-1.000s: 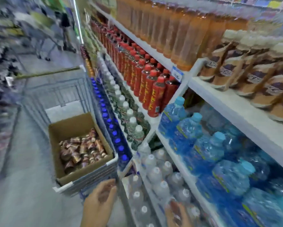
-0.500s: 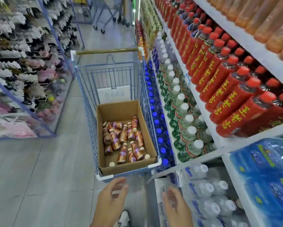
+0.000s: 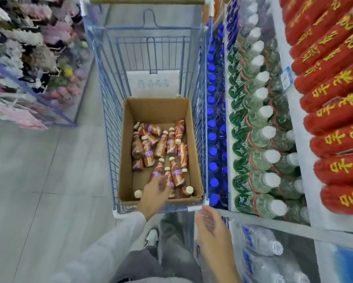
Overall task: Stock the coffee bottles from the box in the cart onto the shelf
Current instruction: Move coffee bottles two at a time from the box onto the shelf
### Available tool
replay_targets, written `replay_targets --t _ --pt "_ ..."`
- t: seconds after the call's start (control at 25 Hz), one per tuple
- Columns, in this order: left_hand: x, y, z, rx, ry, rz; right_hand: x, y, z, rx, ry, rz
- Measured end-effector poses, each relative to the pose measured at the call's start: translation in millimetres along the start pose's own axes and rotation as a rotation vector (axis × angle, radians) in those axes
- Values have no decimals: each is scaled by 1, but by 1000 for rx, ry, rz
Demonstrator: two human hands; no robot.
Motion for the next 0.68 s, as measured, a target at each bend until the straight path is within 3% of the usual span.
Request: replay_targets --t 0.28,0.44,0.68 --pt "79 -109 42 -72 -325 432 -23 -45 -2 134 -26 18" --pt "122 -137 81 1 -325 635 -27 -56 -10 178 8 -31" --pt "138 -149 88 -4 -113 587 -12 -55 -20 205 48 -33"
Point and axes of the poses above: each hand's wrist, its own y-axis away from the middle knuckle, its own x-axis out of the palm, z = x × y, the point moved 4 cm from there along -y, towards the middle knuckle, and after that the axes turned 1 degree about x, right-handed, at the moved point
